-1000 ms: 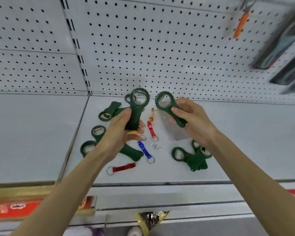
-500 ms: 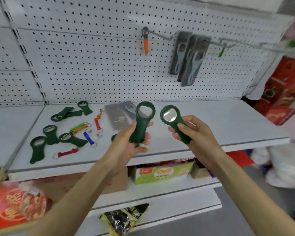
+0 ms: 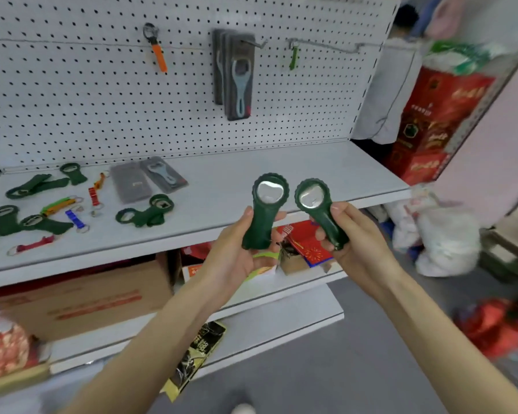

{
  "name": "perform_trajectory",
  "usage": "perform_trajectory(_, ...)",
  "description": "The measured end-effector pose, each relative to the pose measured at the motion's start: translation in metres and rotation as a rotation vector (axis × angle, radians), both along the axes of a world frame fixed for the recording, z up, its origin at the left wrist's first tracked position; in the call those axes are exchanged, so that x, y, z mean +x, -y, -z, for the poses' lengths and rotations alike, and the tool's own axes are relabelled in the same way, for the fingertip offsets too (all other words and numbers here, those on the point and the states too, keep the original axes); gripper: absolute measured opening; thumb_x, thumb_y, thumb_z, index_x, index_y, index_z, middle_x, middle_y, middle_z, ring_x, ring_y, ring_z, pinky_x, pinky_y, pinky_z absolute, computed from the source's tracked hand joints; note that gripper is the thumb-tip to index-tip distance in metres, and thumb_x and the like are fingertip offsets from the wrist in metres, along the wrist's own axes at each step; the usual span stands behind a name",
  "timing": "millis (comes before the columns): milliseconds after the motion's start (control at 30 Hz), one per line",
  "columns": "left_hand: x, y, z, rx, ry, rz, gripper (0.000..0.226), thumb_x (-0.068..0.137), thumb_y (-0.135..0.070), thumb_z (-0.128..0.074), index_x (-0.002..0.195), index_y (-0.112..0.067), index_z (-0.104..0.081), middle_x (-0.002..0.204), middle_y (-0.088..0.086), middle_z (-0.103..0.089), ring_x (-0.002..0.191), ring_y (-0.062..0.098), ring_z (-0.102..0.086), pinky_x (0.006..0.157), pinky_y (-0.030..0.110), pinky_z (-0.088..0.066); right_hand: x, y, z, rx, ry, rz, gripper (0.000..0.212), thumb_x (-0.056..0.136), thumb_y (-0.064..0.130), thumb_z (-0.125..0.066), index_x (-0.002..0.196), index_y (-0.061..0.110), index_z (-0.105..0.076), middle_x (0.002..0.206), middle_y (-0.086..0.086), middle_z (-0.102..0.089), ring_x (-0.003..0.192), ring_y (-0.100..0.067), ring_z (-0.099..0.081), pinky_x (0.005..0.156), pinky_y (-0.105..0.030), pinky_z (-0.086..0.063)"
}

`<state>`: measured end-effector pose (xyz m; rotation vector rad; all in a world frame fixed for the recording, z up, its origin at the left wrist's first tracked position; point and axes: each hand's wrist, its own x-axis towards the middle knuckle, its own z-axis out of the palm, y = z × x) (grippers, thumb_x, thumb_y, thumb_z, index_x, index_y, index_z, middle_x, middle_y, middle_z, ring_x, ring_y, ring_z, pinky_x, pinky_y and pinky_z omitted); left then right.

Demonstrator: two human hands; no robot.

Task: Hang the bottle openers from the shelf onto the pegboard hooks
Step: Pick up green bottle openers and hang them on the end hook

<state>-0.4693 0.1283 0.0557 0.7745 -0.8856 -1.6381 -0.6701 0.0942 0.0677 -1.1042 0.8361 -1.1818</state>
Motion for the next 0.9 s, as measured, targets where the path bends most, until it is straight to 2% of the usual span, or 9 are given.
perform_trajectory(67, -0.015, 0.009, 0.000, 0.007, 0.013, 0.018, 0.050, 0.098, -0.046, -0.036, 0.108, -0.014, -0.073, 0.073, 0.003, -0.064, 0.061, 0.012, -0.057, 0.056, 0.025, -0.052, -0.013, 0.004, 0.002, 0.013, 0.031, 0.034, 0.023, 0.096, 0.029, -0.051, 0.098, 0.008, -0.060, 0.082, -0.017, -0.065, 0.060, -0.016, -0.053, 0.048, -0.022, -0.042)
perform_trajectory(133, -0.030, 0.022, 0.000, 0.013, 0.028, 0.032, 0.050, 0.098, -0.046, -0.036, 0.109, -0.014, -0.073, 0.073, 0.000, -0.063, 0.063, 0.010, -0.057, 0.058, 0.023, -0.052, -0.027, 0.010, 0.005, 0.034, 0.041, 0.058, 0.027, 0.094, 0.033, -0.051, 0.098, 0.009, -0.061, 0.081, -0.018, -0.063, 0.059, -0.018, -0.050, 0.049, -0.023, -0.042)
perform_trajectory(300, -0.074, 0.064, 0.003, 0.083, 0.017, 0.035, 0.042, 0.083, -0.047, -0.053, 0.098, -0.017, -0.077, 0.068, -0.006, -0.055, 0.060, 0.005, -0.054, 0.057, 0.021, -0.051, -0.063, 0.042, 0.004, 0.070, 0.113, 0.116, 0.014, 0.096, 0.023, -0.055, 0.090, 0.011, -0.061, 0.079, -0.008, -0.069, 0.064, -0.018, -0.062, 0.053, -0.023, -0.048)
perform_trajectory(367, -0.090, 0.086, 0.003, 0.107, -0.022, 0.009, 0.035, 0.078, -0.040, -0.060, 0.094, -0.013, -0.076, 0.067, -0.005, -0.053, 0.057, 0.006, -0.052, 0.054, 0.021, -0.050, -0.075, 0.064, 0.002, 0.074, 0.158, 0.118, 0.012, 0.095, 0.018, -0.056, 0.086, 0.012, -0.060, 0.083, -0.005, -0.071, 0.069, -0.017, -0.067, 0.055, -0.022, -0.049)
perform_trajectory(433, -0.106, 0.111, 0.001, 0.086, -0.048, -0.014, 0.027, 0.077, -0.029, -0.063, 0.095, -0.010, -0.067, 0.069, -0.003, -0.054, 0.056, 0.008, -0.051, 0.051, 0.020, -0.047, -0.088, 0.089, 0.000, 0.065, 0.167, 0.113, 0.013, 0.094, 0.014, -0.057, 0.082, 0.013, -0.062, 0.087, -0.004, -0.073, 0.073, -0.018, -0.069, 0.057, -0.021, -0.051)
perform_trajectory(533, -0.127, 0.152, -0.006, 0.024, -0.031, -0.023, 0.004, 0.087, -0.015, -0.058, 0.086, -0.013, -0.061, 0.068, -0.001, -0.057, 0.056, 0.008, -0.054, 0.049, 0.018, -0.045, -0.108, 0.129, -0.008, 0.002, 0.107, 0.110, 0.022, 0.090, 0.009, -0.060, 0.074, 0.020, -0.070, 0.089, -0.002, -0.072, 0.078, -0.015, -0.069, 0.064, -0.019, -0.051)
perform_trajectory(733, -0.164, 0.223, -0.022, -0.046, 0.012, -0.055, 0.009, 0.092, -0.005, -0.055, 0.095, -0.010, -0.062, 0.074, 0.000, -0.069, 0.070, 0.010, -0.068, 0.061, 0.021, -0.054, -0.143, 0.196, -0.022, -0.086, 0.022, 0.170, 0.025, 0.078, 0.000, -0.073, 0.072, 0.023, -0.068, 0.079, -0.002, -0.070, 0.067, -0.011, -0.062, 0.063, -0.018, -0.048)
perform_trajectory(833, -0.182, 0.244, -0.027, -0.089, 0.053, -0.091, 0.012, 0.087, -0.006, -0.060, 0.095, -0.011, -0.067, 0.085, 0.002, -0.074, 0.077, 0.013, -0.070, 0.066, 0.024, -0.056, -0.162, 0.218, -0.027, -0.105, 0.023, 0.197, 0.021, 0.076, 0.000, -0.075, 0.079, 0.018, -0.066, 0.087, -0.002, -0.068, 0.065, -0.009, -0.063, 0.060, -0.019, -0.049)
perform_trajectory(900, -0.193, 0.254, -0.031, -0.116, 0.103, -0.111, 0.013, 0.081, -0.011, -0.066, 0.090, -0.015, -0.074, 0.091, 0.003, -0.075, 0.082, 0.014, -0.071, 0.067, 0.024, -0.056, -0.177, 0.232, -0.030, -0.110, 0.045, 0.187, 0.021, 0.078, -0.003, -0.073, 0.082, 0.017, -0.066, 0.094, -0.002, -0.070, 0.073, -0.008, -0.066, 0.061, -0.020, -0.051)
